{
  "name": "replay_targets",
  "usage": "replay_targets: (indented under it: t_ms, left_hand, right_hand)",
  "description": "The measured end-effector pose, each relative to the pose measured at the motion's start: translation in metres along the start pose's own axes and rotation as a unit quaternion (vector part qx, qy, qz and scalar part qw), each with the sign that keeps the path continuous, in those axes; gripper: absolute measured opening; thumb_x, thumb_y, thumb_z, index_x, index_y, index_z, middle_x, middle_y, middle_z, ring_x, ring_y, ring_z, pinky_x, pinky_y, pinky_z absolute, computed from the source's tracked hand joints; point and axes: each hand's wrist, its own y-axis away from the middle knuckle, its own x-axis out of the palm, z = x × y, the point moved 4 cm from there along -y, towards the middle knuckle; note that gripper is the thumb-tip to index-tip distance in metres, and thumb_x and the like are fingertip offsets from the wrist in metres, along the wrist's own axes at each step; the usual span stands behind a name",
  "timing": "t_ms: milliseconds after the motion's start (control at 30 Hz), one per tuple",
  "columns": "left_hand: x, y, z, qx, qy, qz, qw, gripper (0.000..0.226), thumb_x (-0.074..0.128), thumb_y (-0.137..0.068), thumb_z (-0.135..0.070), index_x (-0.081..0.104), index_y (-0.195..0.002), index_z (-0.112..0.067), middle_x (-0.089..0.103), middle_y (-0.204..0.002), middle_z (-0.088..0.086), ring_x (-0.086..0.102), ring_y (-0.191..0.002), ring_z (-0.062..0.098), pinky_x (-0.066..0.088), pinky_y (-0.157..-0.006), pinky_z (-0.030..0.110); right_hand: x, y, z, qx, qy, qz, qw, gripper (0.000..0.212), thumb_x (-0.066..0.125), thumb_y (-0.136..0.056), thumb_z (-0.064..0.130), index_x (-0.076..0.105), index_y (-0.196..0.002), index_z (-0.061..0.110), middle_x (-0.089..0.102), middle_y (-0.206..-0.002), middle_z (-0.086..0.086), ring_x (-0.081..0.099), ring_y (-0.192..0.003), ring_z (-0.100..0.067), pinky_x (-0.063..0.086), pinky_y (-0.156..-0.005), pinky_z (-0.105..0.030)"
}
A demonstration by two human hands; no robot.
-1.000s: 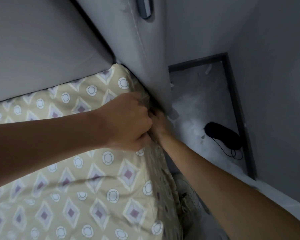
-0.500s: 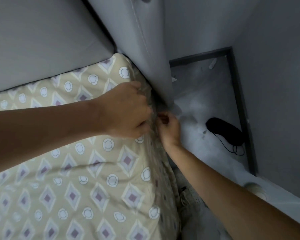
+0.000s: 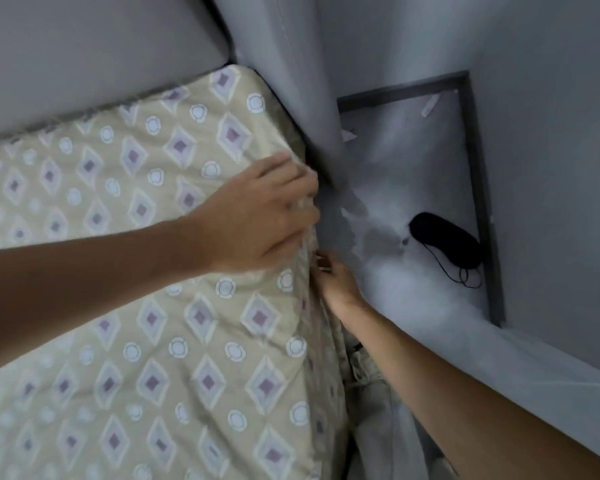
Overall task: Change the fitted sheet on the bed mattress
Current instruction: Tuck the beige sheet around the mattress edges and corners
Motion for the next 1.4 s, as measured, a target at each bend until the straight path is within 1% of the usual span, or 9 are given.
replay_targets:
  t_ms: [233,500,600,733,867,1033,1133,1300,1400]
  left_hand:
    - [0.017,0.045,-0.085,0.028,0.120,0.017,0.992,0.029,0.055,-0.102,-0.032,0.056,-0.077,-0.016,0.054,-0.082,0.003,0.045,-0.080,0.026,0.046,-0.095,0.046]
    - [0.023,0.032,-0.086,0.070,0.060,0.040,0.995,0.049,0.042,-0.105,-0.039,0.054,-0.063,-0.017,0.052,-0.063,0.000,0.043,-0.068,0.024,0.037,-0.079,0.041]
    - [0.015,0.035,-0.085,0.080,0.036,0.031,0.996,0.050,0.040,-0.105,-0.036,0.047,-0.058,-0.018,0.048,-0.058,-0.001,0.039,-0.065,0.022,0.032,-0.077,0.037]
    - [0.001,0.037,-0.086,0.087,0.023,0.016,0.996,0.047,0.044,-0.102,-0.032,0.040,-0.057,-0.020,0.048,-0.056,-0.001,0.037,-0.064,0.021,0.030,-0.076,0.037]
    - [-0.002,0.039,-0.083,0.082,0.024,0.002,0.996,0.045,0.044,-0.103,-0.031,0.035,-0.060,-0.022,0.046,-0.057,-0.003,0.036,-0.064,0.020,0.032,-0.076,0.038]
    - [0.001,0.040,-0.083,0.073,0.033,-0.008,0.997,0.045,0.045,-0.103,-0.029,0.038,-0.060,-0.021,0.042,-0.058,-0.004,0.038,-0.064,0.020,0.038,-0.077,0.041]
    - [0.005,0.040,-0.082,0.069,0.028,-0.011,0.997,0.042,0.048,-0.101,-0.029,0.036,-0.061,-0.023,0.046,-0.058,-0.002,0.037,-0.065,0.021,0.040,-0.078,0.042]
    - [0.016,0.043,-0.087,0.034,0.027,0.000,0.999,0.043,0.043,-0.102,-0.027,0.044,-0.060,-0.019,0.049,-0.060,0.000,0.042,-0.068,0.024,0.045,-0.085,0.045]
    - [0.018,0.043,-0.104,-0.025,0.027,0.004,0.999,0.043,0.044,-0.102,-0.029,0.065,-0.067,-0.014,0.054,-0.072,0.003,0.048,-0.078,0.027,0.044,-0.104,0.049]
  right_hand:
    - [0.001,0.034,-0.034,0.025,-0.014,0.062,0.998,0.021,0.056,-0.096,0.019,0.072,-0.108,0.025,0.076,-0.106,0.001,0.070,-0.102,-0.021,0.055,-0.085,-0.036]
    - [-0.004,0.040,-0.043,0.016,-0.097,0.045,0.994,0.044,0.059,-0.075,0.031,0.075,-0.112,0.016,0.076,-0.106,-0.009,0.071,-0.104,-0.029,0.055,-0.084,-0.040]
    - [-0.011,0.042,-0.037,0.024,-0.146,0.056,0.987,0.041,0.062,-0.084,0.036,0.076,-0.114,0.013,0.077,-0.107,-0.012,0.071,-0.102,-0.032,0.055,-0.089,-0.044]
    - [0.001,0.042,-0.033,0.090,-0.251,0.194,0.944,0.055,0.039,-0.107,0.052,0.070,-0.132,0.014,0.077,-0.119,-0.006,0.070,-0.115,-0.029,0.052,-0.092,-0.037]
    - [0.026,0.033,-0.024,0.173,-0.345,0.272,0.882,0.082,0.034,-0.099,0.078,0.071,-0.136,0.015,0.068,-0.138,-0.015,0.064,-0.129,-0.030,0.045,-0.110,-0.045]
    - [0.036,0.025,-0.026,0.147,-0.320,0.225,0.909,0.052,0.035,-0.113,0.040,0.075,-0.112,0.008,0.079,-0.103,-0.008,0.078,-0.095,-0.019,0.058,-0.081,-0.036]
    - [0.012,0.035,-0.031,0.103,-0.268,0.201,0.937,0.043,0.040,-0.112,0.040,0.073,-0.119,0.012,0.079,-0.110,-0.009,0.076,-0.104,-0.021,0.055,-0.095,-0.039]
    - [-0.030,0.070,-0.066,-0.001,-0.088,-0.001,0.996,0.030,0.049,-0.108,0.009,0.074,-0.096,0.020,0.077,-0.094,-0.006,0.071,-0.090,-0.024,0.057,-0.082,-0.038]
    - [-0.027,0.103,-0.089,-0.001,-0.009,0.029,1.000,0.034,0.060,-0.100,0.005,0.074,-0.093,0.035,0.077,-0.104,-0.002,0.071,-0.104,-0.025,0.058,-0.096,-0.044]
